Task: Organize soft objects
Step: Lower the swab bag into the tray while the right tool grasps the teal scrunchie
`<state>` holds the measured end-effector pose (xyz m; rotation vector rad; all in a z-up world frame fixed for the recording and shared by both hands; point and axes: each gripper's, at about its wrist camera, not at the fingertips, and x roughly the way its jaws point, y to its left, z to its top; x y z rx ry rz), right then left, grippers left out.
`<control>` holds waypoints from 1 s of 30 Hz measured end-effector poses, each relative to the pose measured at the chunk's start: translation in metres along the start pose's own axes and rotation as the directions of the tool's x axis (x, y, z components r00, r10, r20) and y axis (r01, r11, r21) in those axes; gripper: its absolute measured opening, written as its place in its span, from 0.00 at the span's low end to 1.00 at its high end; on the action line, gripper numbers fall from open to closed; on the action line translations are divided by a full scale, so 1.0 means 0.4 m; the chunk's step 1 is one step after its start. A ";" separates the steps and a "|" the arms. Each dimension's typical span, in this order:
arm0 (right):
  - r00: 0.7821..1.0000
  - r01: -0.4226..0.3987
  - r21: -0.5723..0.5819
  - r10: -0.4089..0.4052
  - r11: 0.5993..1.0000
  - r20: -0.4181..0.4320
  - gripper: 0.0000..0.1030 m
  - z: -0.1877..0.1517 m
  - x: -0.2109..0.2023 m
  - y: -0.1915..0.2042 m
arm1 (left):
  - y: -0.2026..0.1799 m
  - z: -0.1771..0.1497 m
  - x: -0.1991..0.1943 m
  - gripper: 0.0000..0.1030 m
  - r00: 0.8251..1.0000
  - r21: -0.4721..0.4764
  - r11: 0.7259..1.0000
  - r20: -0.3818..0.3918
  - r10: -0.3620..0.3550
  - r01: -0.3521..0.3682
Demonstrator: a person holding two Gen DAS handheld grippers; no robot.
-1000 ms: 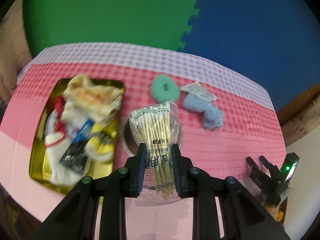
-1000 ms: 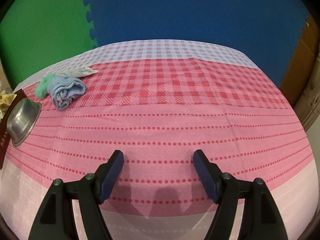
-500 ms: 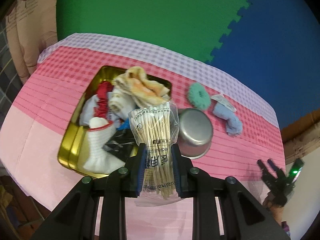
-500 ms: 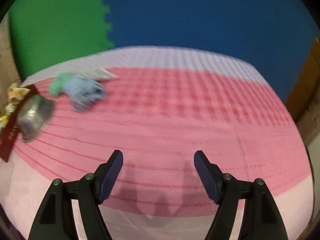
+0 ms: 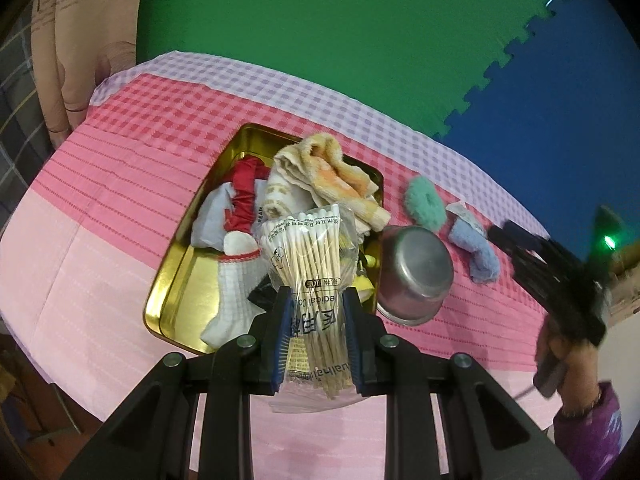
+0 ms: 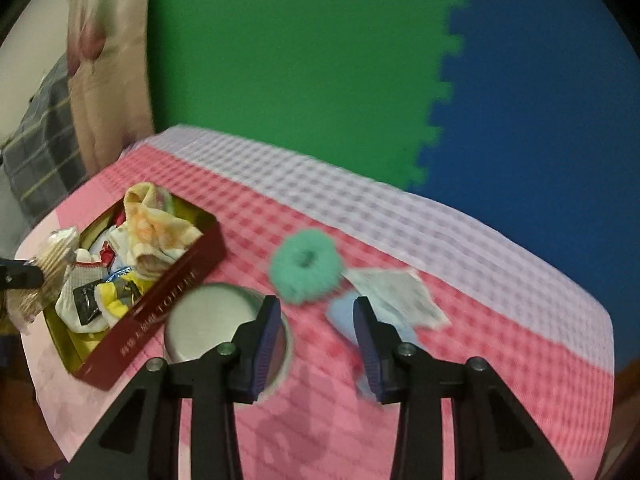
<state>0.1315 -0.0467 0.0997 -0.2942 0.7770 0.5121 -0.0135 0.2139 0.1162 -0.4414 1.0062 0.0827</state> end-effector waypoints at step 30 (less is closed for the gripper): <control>0.987 -0.069 -0.004 0.068 0.998 -0.147 0.11 0.086 0.247 0.045 | 0.070 0.010 0.014 0.23 0.999 0.014 0.999 -0.008 0.033 -0.033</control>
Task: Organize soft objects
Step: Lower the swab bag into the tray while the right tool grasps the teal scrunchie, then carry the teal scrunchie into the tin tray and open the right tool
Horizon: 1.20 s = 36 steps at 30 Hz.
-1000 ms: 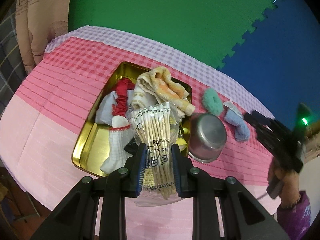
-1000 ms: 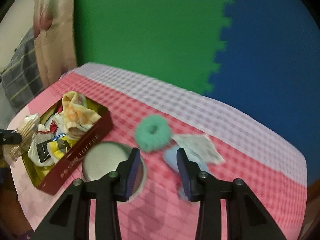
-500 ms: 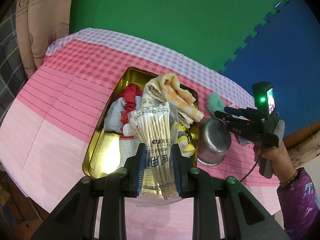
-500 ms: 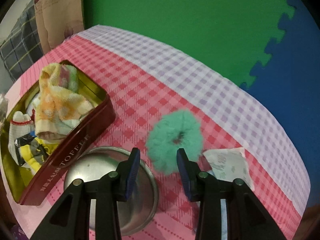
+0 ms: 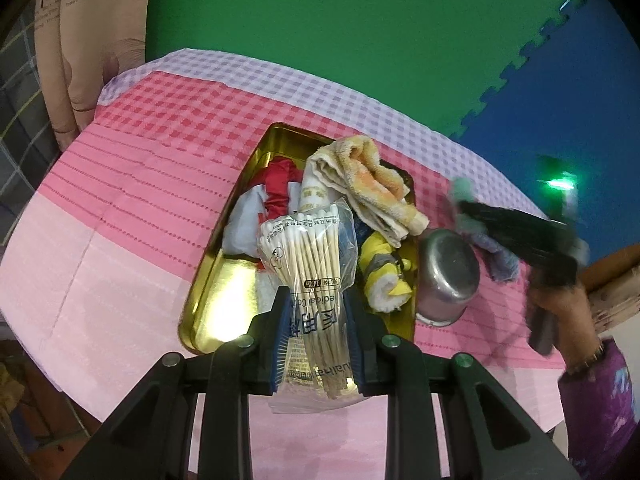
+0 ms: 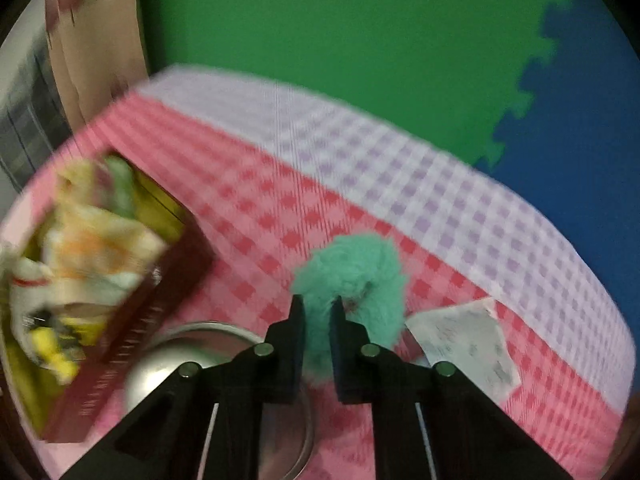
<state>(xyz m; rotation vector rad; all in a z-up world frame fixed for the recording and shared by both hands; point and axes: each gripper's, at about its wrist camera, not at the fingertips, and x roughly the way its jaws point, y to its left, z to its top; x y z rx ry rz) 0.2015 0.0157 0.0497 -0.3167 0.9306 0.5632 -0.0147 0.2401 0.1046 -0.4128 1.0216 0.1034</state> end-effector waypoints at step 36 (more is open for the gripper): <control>0.982 -0.139 0.179 0.112 0.974 0.153 0.11 -0.509 -0.423 0.070 | 0.011 0.100 0.071 0.85 0.976 0.094 0.986 0.183 0.118 -0.136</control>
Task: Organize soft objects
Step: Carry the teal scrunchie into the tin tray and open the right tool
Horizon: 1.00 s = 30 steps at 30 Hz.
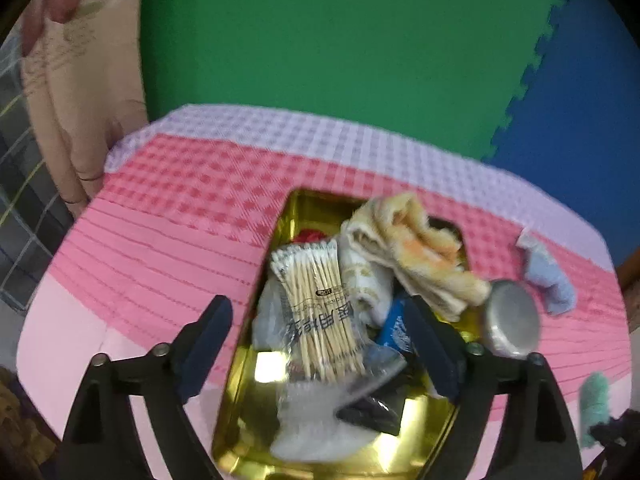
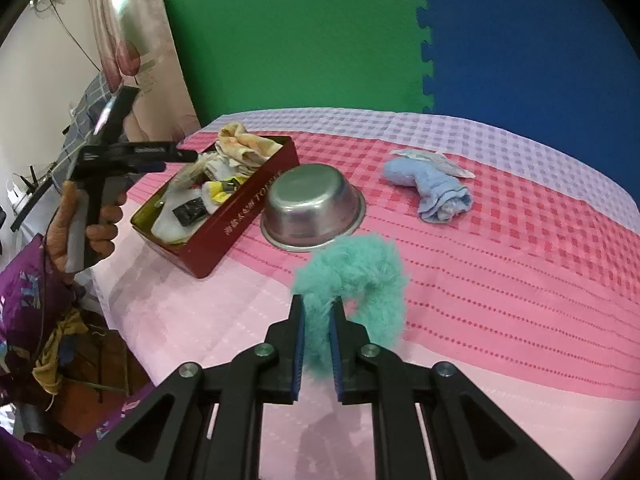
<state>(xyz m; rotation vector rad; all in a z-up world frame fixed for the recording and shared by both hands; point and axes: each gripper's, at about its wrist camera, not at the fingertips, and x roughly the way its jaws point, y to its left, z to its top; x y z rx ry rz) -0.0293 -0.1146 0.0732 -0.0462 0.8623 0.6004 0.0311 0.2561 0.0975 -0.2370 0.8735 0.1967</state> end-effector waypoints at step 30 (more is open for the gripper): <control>0.959 -0.230 -0.109 0.207 0.967 -0.192 0.11 0.219 0.390 0.412 | 0.049 -0.359 -0.272 0.94 0.944 -0.107 0.944 0.080 0.321 -0.312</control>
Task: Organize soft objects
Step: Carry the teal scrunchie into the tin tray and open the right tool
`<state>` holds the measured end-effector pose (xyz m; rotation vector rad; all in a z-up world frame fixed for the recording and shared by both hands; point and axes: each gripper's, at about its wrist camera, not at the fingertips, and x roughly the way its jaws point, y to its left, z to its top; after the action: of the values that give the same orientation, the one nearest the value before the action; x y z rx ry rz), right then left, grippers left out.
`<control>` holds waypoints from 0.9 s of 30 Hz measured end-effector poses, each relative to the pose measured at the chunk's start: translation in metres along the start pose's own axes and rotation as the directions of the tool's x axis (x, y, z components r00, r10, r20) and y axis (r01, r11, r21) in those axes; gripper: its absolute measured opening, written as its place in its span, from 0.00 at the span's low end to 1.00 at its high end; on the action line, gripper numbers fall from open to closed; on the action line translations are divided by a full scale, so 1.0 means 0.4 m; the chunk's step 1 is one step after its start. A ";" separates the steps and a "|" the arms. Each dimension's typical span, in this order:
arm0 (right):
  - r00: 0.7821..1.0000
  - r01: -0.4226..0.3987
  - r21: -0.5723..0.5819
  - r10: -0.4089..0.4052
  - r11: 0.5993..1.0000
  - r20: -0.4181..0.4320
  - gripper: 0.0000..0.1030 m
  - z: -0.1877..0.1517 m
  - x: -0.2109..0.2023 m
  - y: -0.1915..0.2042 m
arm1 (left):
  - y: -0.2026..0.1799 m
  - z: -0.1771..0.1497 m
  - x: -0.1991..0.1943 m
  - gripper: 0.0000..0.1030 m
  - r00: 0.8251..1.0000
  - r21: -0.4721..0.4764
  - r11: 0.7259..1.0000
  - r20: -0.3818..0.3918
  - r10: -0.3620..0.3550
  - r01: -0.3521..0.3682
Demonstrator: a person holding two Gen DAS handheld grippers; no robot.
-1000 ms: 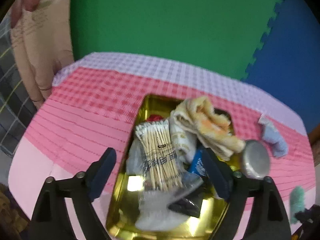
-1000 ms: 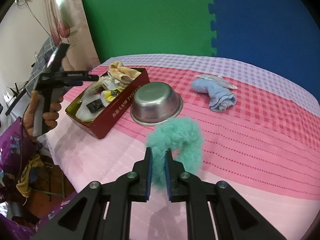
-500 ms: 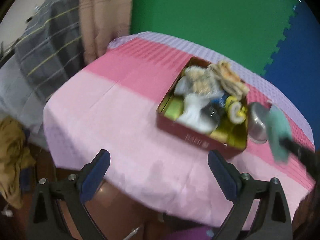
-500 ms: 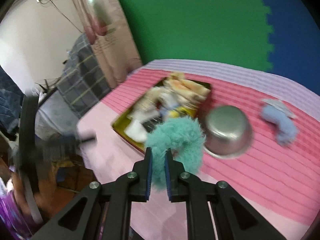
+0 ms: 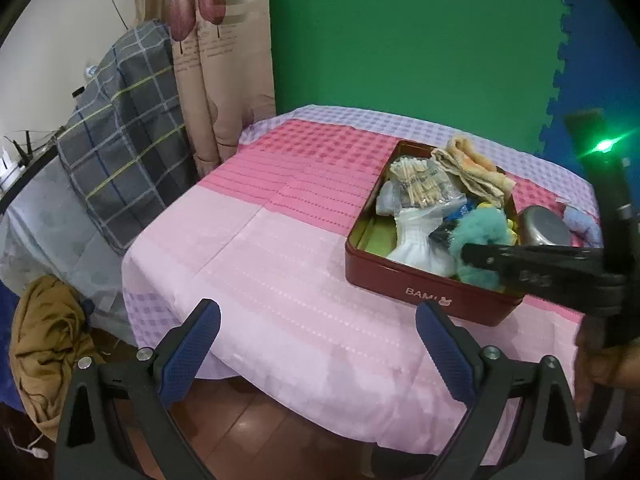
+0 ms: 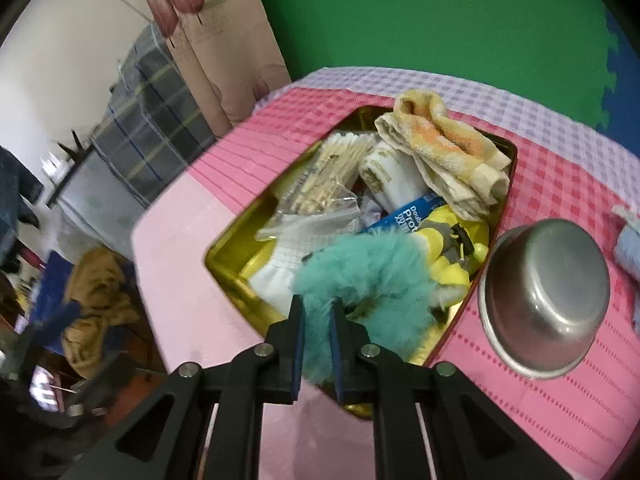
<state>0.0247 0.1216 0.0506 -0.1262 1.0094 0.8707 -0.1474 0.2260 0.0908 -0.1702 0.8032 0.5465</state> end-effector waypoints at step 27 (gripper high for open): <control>0.996 -0.042 -0.008 0.042 0.999 0.084 0.31 -0.038 -0.056 -0.015 | -0.010 -0.016 0.041 0.94 0.996 -0.001 1.000 -0.091 -0.025 0.025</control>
<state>0.0130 0.0975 0.0577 -0.0737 0.9334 0.9105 -0.1400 0.2269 0.0744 -0.2056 0.8883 0.5177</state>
